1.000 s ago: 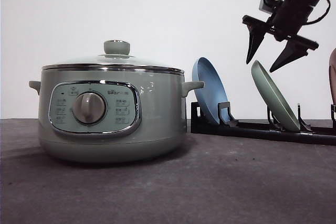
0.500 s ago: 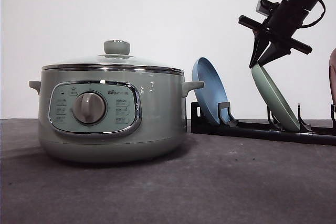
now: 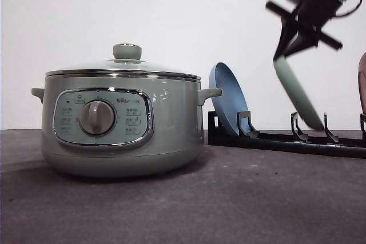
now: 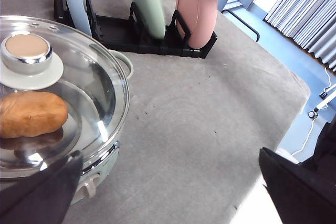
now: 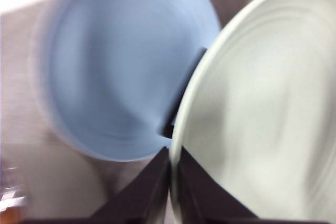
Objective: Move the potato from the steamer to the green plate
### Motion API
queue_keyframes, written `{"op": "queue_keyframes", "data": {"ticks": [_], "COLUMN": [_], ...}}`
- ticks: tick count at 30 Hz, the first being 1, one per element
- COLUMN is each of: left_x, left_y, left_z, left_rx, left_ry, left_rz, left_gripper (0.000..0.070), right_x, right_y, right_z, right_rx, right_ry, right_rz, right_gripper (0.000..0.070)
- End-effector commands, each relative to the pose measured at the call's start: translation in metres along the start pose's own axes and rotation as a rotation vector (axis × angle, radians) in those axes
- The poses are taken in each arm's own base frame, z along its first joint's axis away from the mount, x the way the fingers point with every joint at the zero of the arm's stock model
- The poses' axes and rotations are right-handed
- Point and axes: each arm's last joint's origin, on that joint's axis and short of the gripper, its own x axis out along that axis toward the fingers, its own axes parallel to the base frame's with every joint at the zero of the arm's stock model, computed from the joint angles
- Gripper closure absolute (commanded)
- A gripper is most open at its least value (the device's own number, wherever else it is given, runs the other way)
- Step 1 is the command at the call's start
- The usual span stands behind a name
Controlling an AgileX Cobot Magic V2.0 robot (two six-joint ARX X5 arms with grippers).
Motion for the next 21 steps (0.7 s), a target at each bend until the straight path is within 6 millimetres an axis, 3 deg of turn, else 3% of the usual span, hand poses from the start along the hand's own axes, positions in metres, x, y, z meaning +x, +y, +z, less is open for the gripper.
{"op": "queue_keyframes", "data": {"ticks": [1,11,16,21], "left_x": [-0.003,-0.003,-0.003,-0.003], "left_y": [-0.003,-0.003,-0.003,-0.003], "left_z": [0.006,0.006,0.006,0.006], "left_rx": [0.029,0.034,0.034,0.036], "left_ry": [-0.02,-0.019,-0.019,-0.021], "left_rz": [-0.006,-0.006,-0.006,-0.006], "left_gripper": [0.0,0.0,0.0,0.0], "right_x": [-0.018,-0.101,-0.143,-0.167], "right_y": [0.015,0.063,0.088,0.11], "right_z": [0.009,0.003,-0.019,-0.046], "right_rx": [-0.03,-0.166,-0.291,-0.379], "right_ry": [-0.06,-0.155,-0.137,-0.066], "right_rz": [0.048,0.167,0.173,0.191], "right_gripper": [0.0694,0.0694,0.0694,0.0694]}}
